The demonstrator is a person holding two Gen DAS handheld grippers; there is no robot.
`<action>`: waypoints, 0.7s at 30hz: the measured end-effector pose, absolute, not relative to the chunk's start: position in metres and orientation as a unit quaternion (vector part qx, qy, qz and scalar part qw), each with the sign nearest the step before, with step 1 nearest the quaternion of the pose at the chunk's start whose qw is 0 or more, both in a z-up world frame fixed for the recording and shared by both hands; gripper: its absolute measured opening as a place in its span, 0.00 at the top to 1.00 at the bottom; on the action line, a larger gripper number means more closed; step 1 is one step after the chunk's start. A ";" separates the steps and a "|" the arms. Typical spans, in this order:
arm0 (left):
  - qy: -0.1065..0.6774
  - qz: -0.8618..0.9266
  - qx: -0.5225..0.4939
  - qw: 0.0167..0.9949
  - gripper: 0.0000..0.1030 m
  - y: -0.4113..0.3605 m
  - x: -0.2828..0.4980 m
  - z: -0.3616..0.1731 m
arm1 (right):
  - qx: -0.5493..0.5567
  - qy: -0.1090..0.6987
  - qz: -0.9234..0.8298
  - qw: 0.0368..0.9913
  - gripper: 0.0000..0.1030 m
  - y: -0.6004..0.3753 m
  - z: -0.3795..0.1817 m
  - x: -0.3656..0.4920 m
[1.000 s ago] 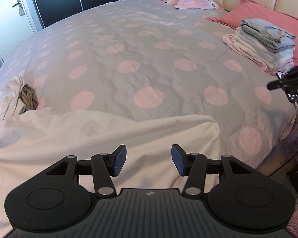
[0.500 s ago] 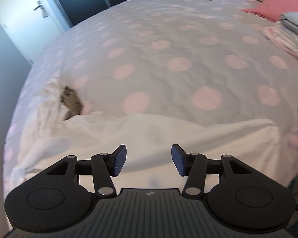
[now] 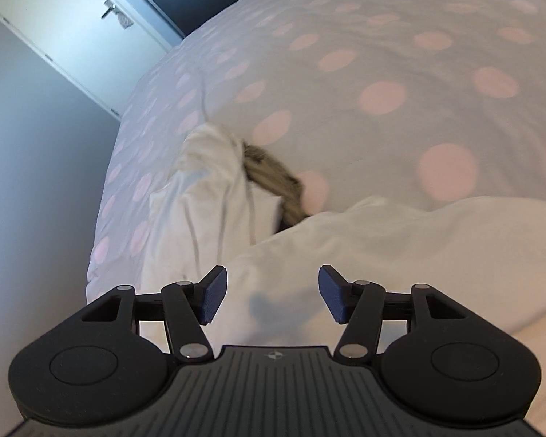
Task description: Fold clothes
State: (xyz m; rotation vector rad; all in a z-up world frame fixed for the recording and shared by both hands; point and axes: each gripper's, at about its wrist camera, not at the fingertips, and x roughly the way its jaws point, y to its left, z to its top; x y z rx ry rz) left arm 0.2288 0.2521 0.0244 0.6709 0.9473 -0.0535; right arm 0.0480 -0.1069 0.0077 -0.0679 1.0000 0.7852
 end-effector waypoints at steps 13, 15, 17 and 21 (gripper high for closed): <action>0.487 -0.036 0.290 0.823 0.59 0.296 0.269 -0.026 | 0.071 0.524 0.338 0.779 0.52 -0.089 -0.012 0.111; 0.481 -0.046 0.292 0.825 0.72 0.294 0.266 -0.026 | 0.075 0.534 0.335 0.773 0.52 -0.080 -0.020 0.117; 0.476 -0.049 0.299 0.826 0.76 0.292 0.263 -0.027 | 0.078 0.550 0.345 0.757 0.52 -0.070 -0.029 0.117; 0.472 -0.043 0.294 0.830 0.78 0.292 0.262 -0.029 | 0.069 0.577 0.371 0.724 0.52 -0.055 -0.042 0.102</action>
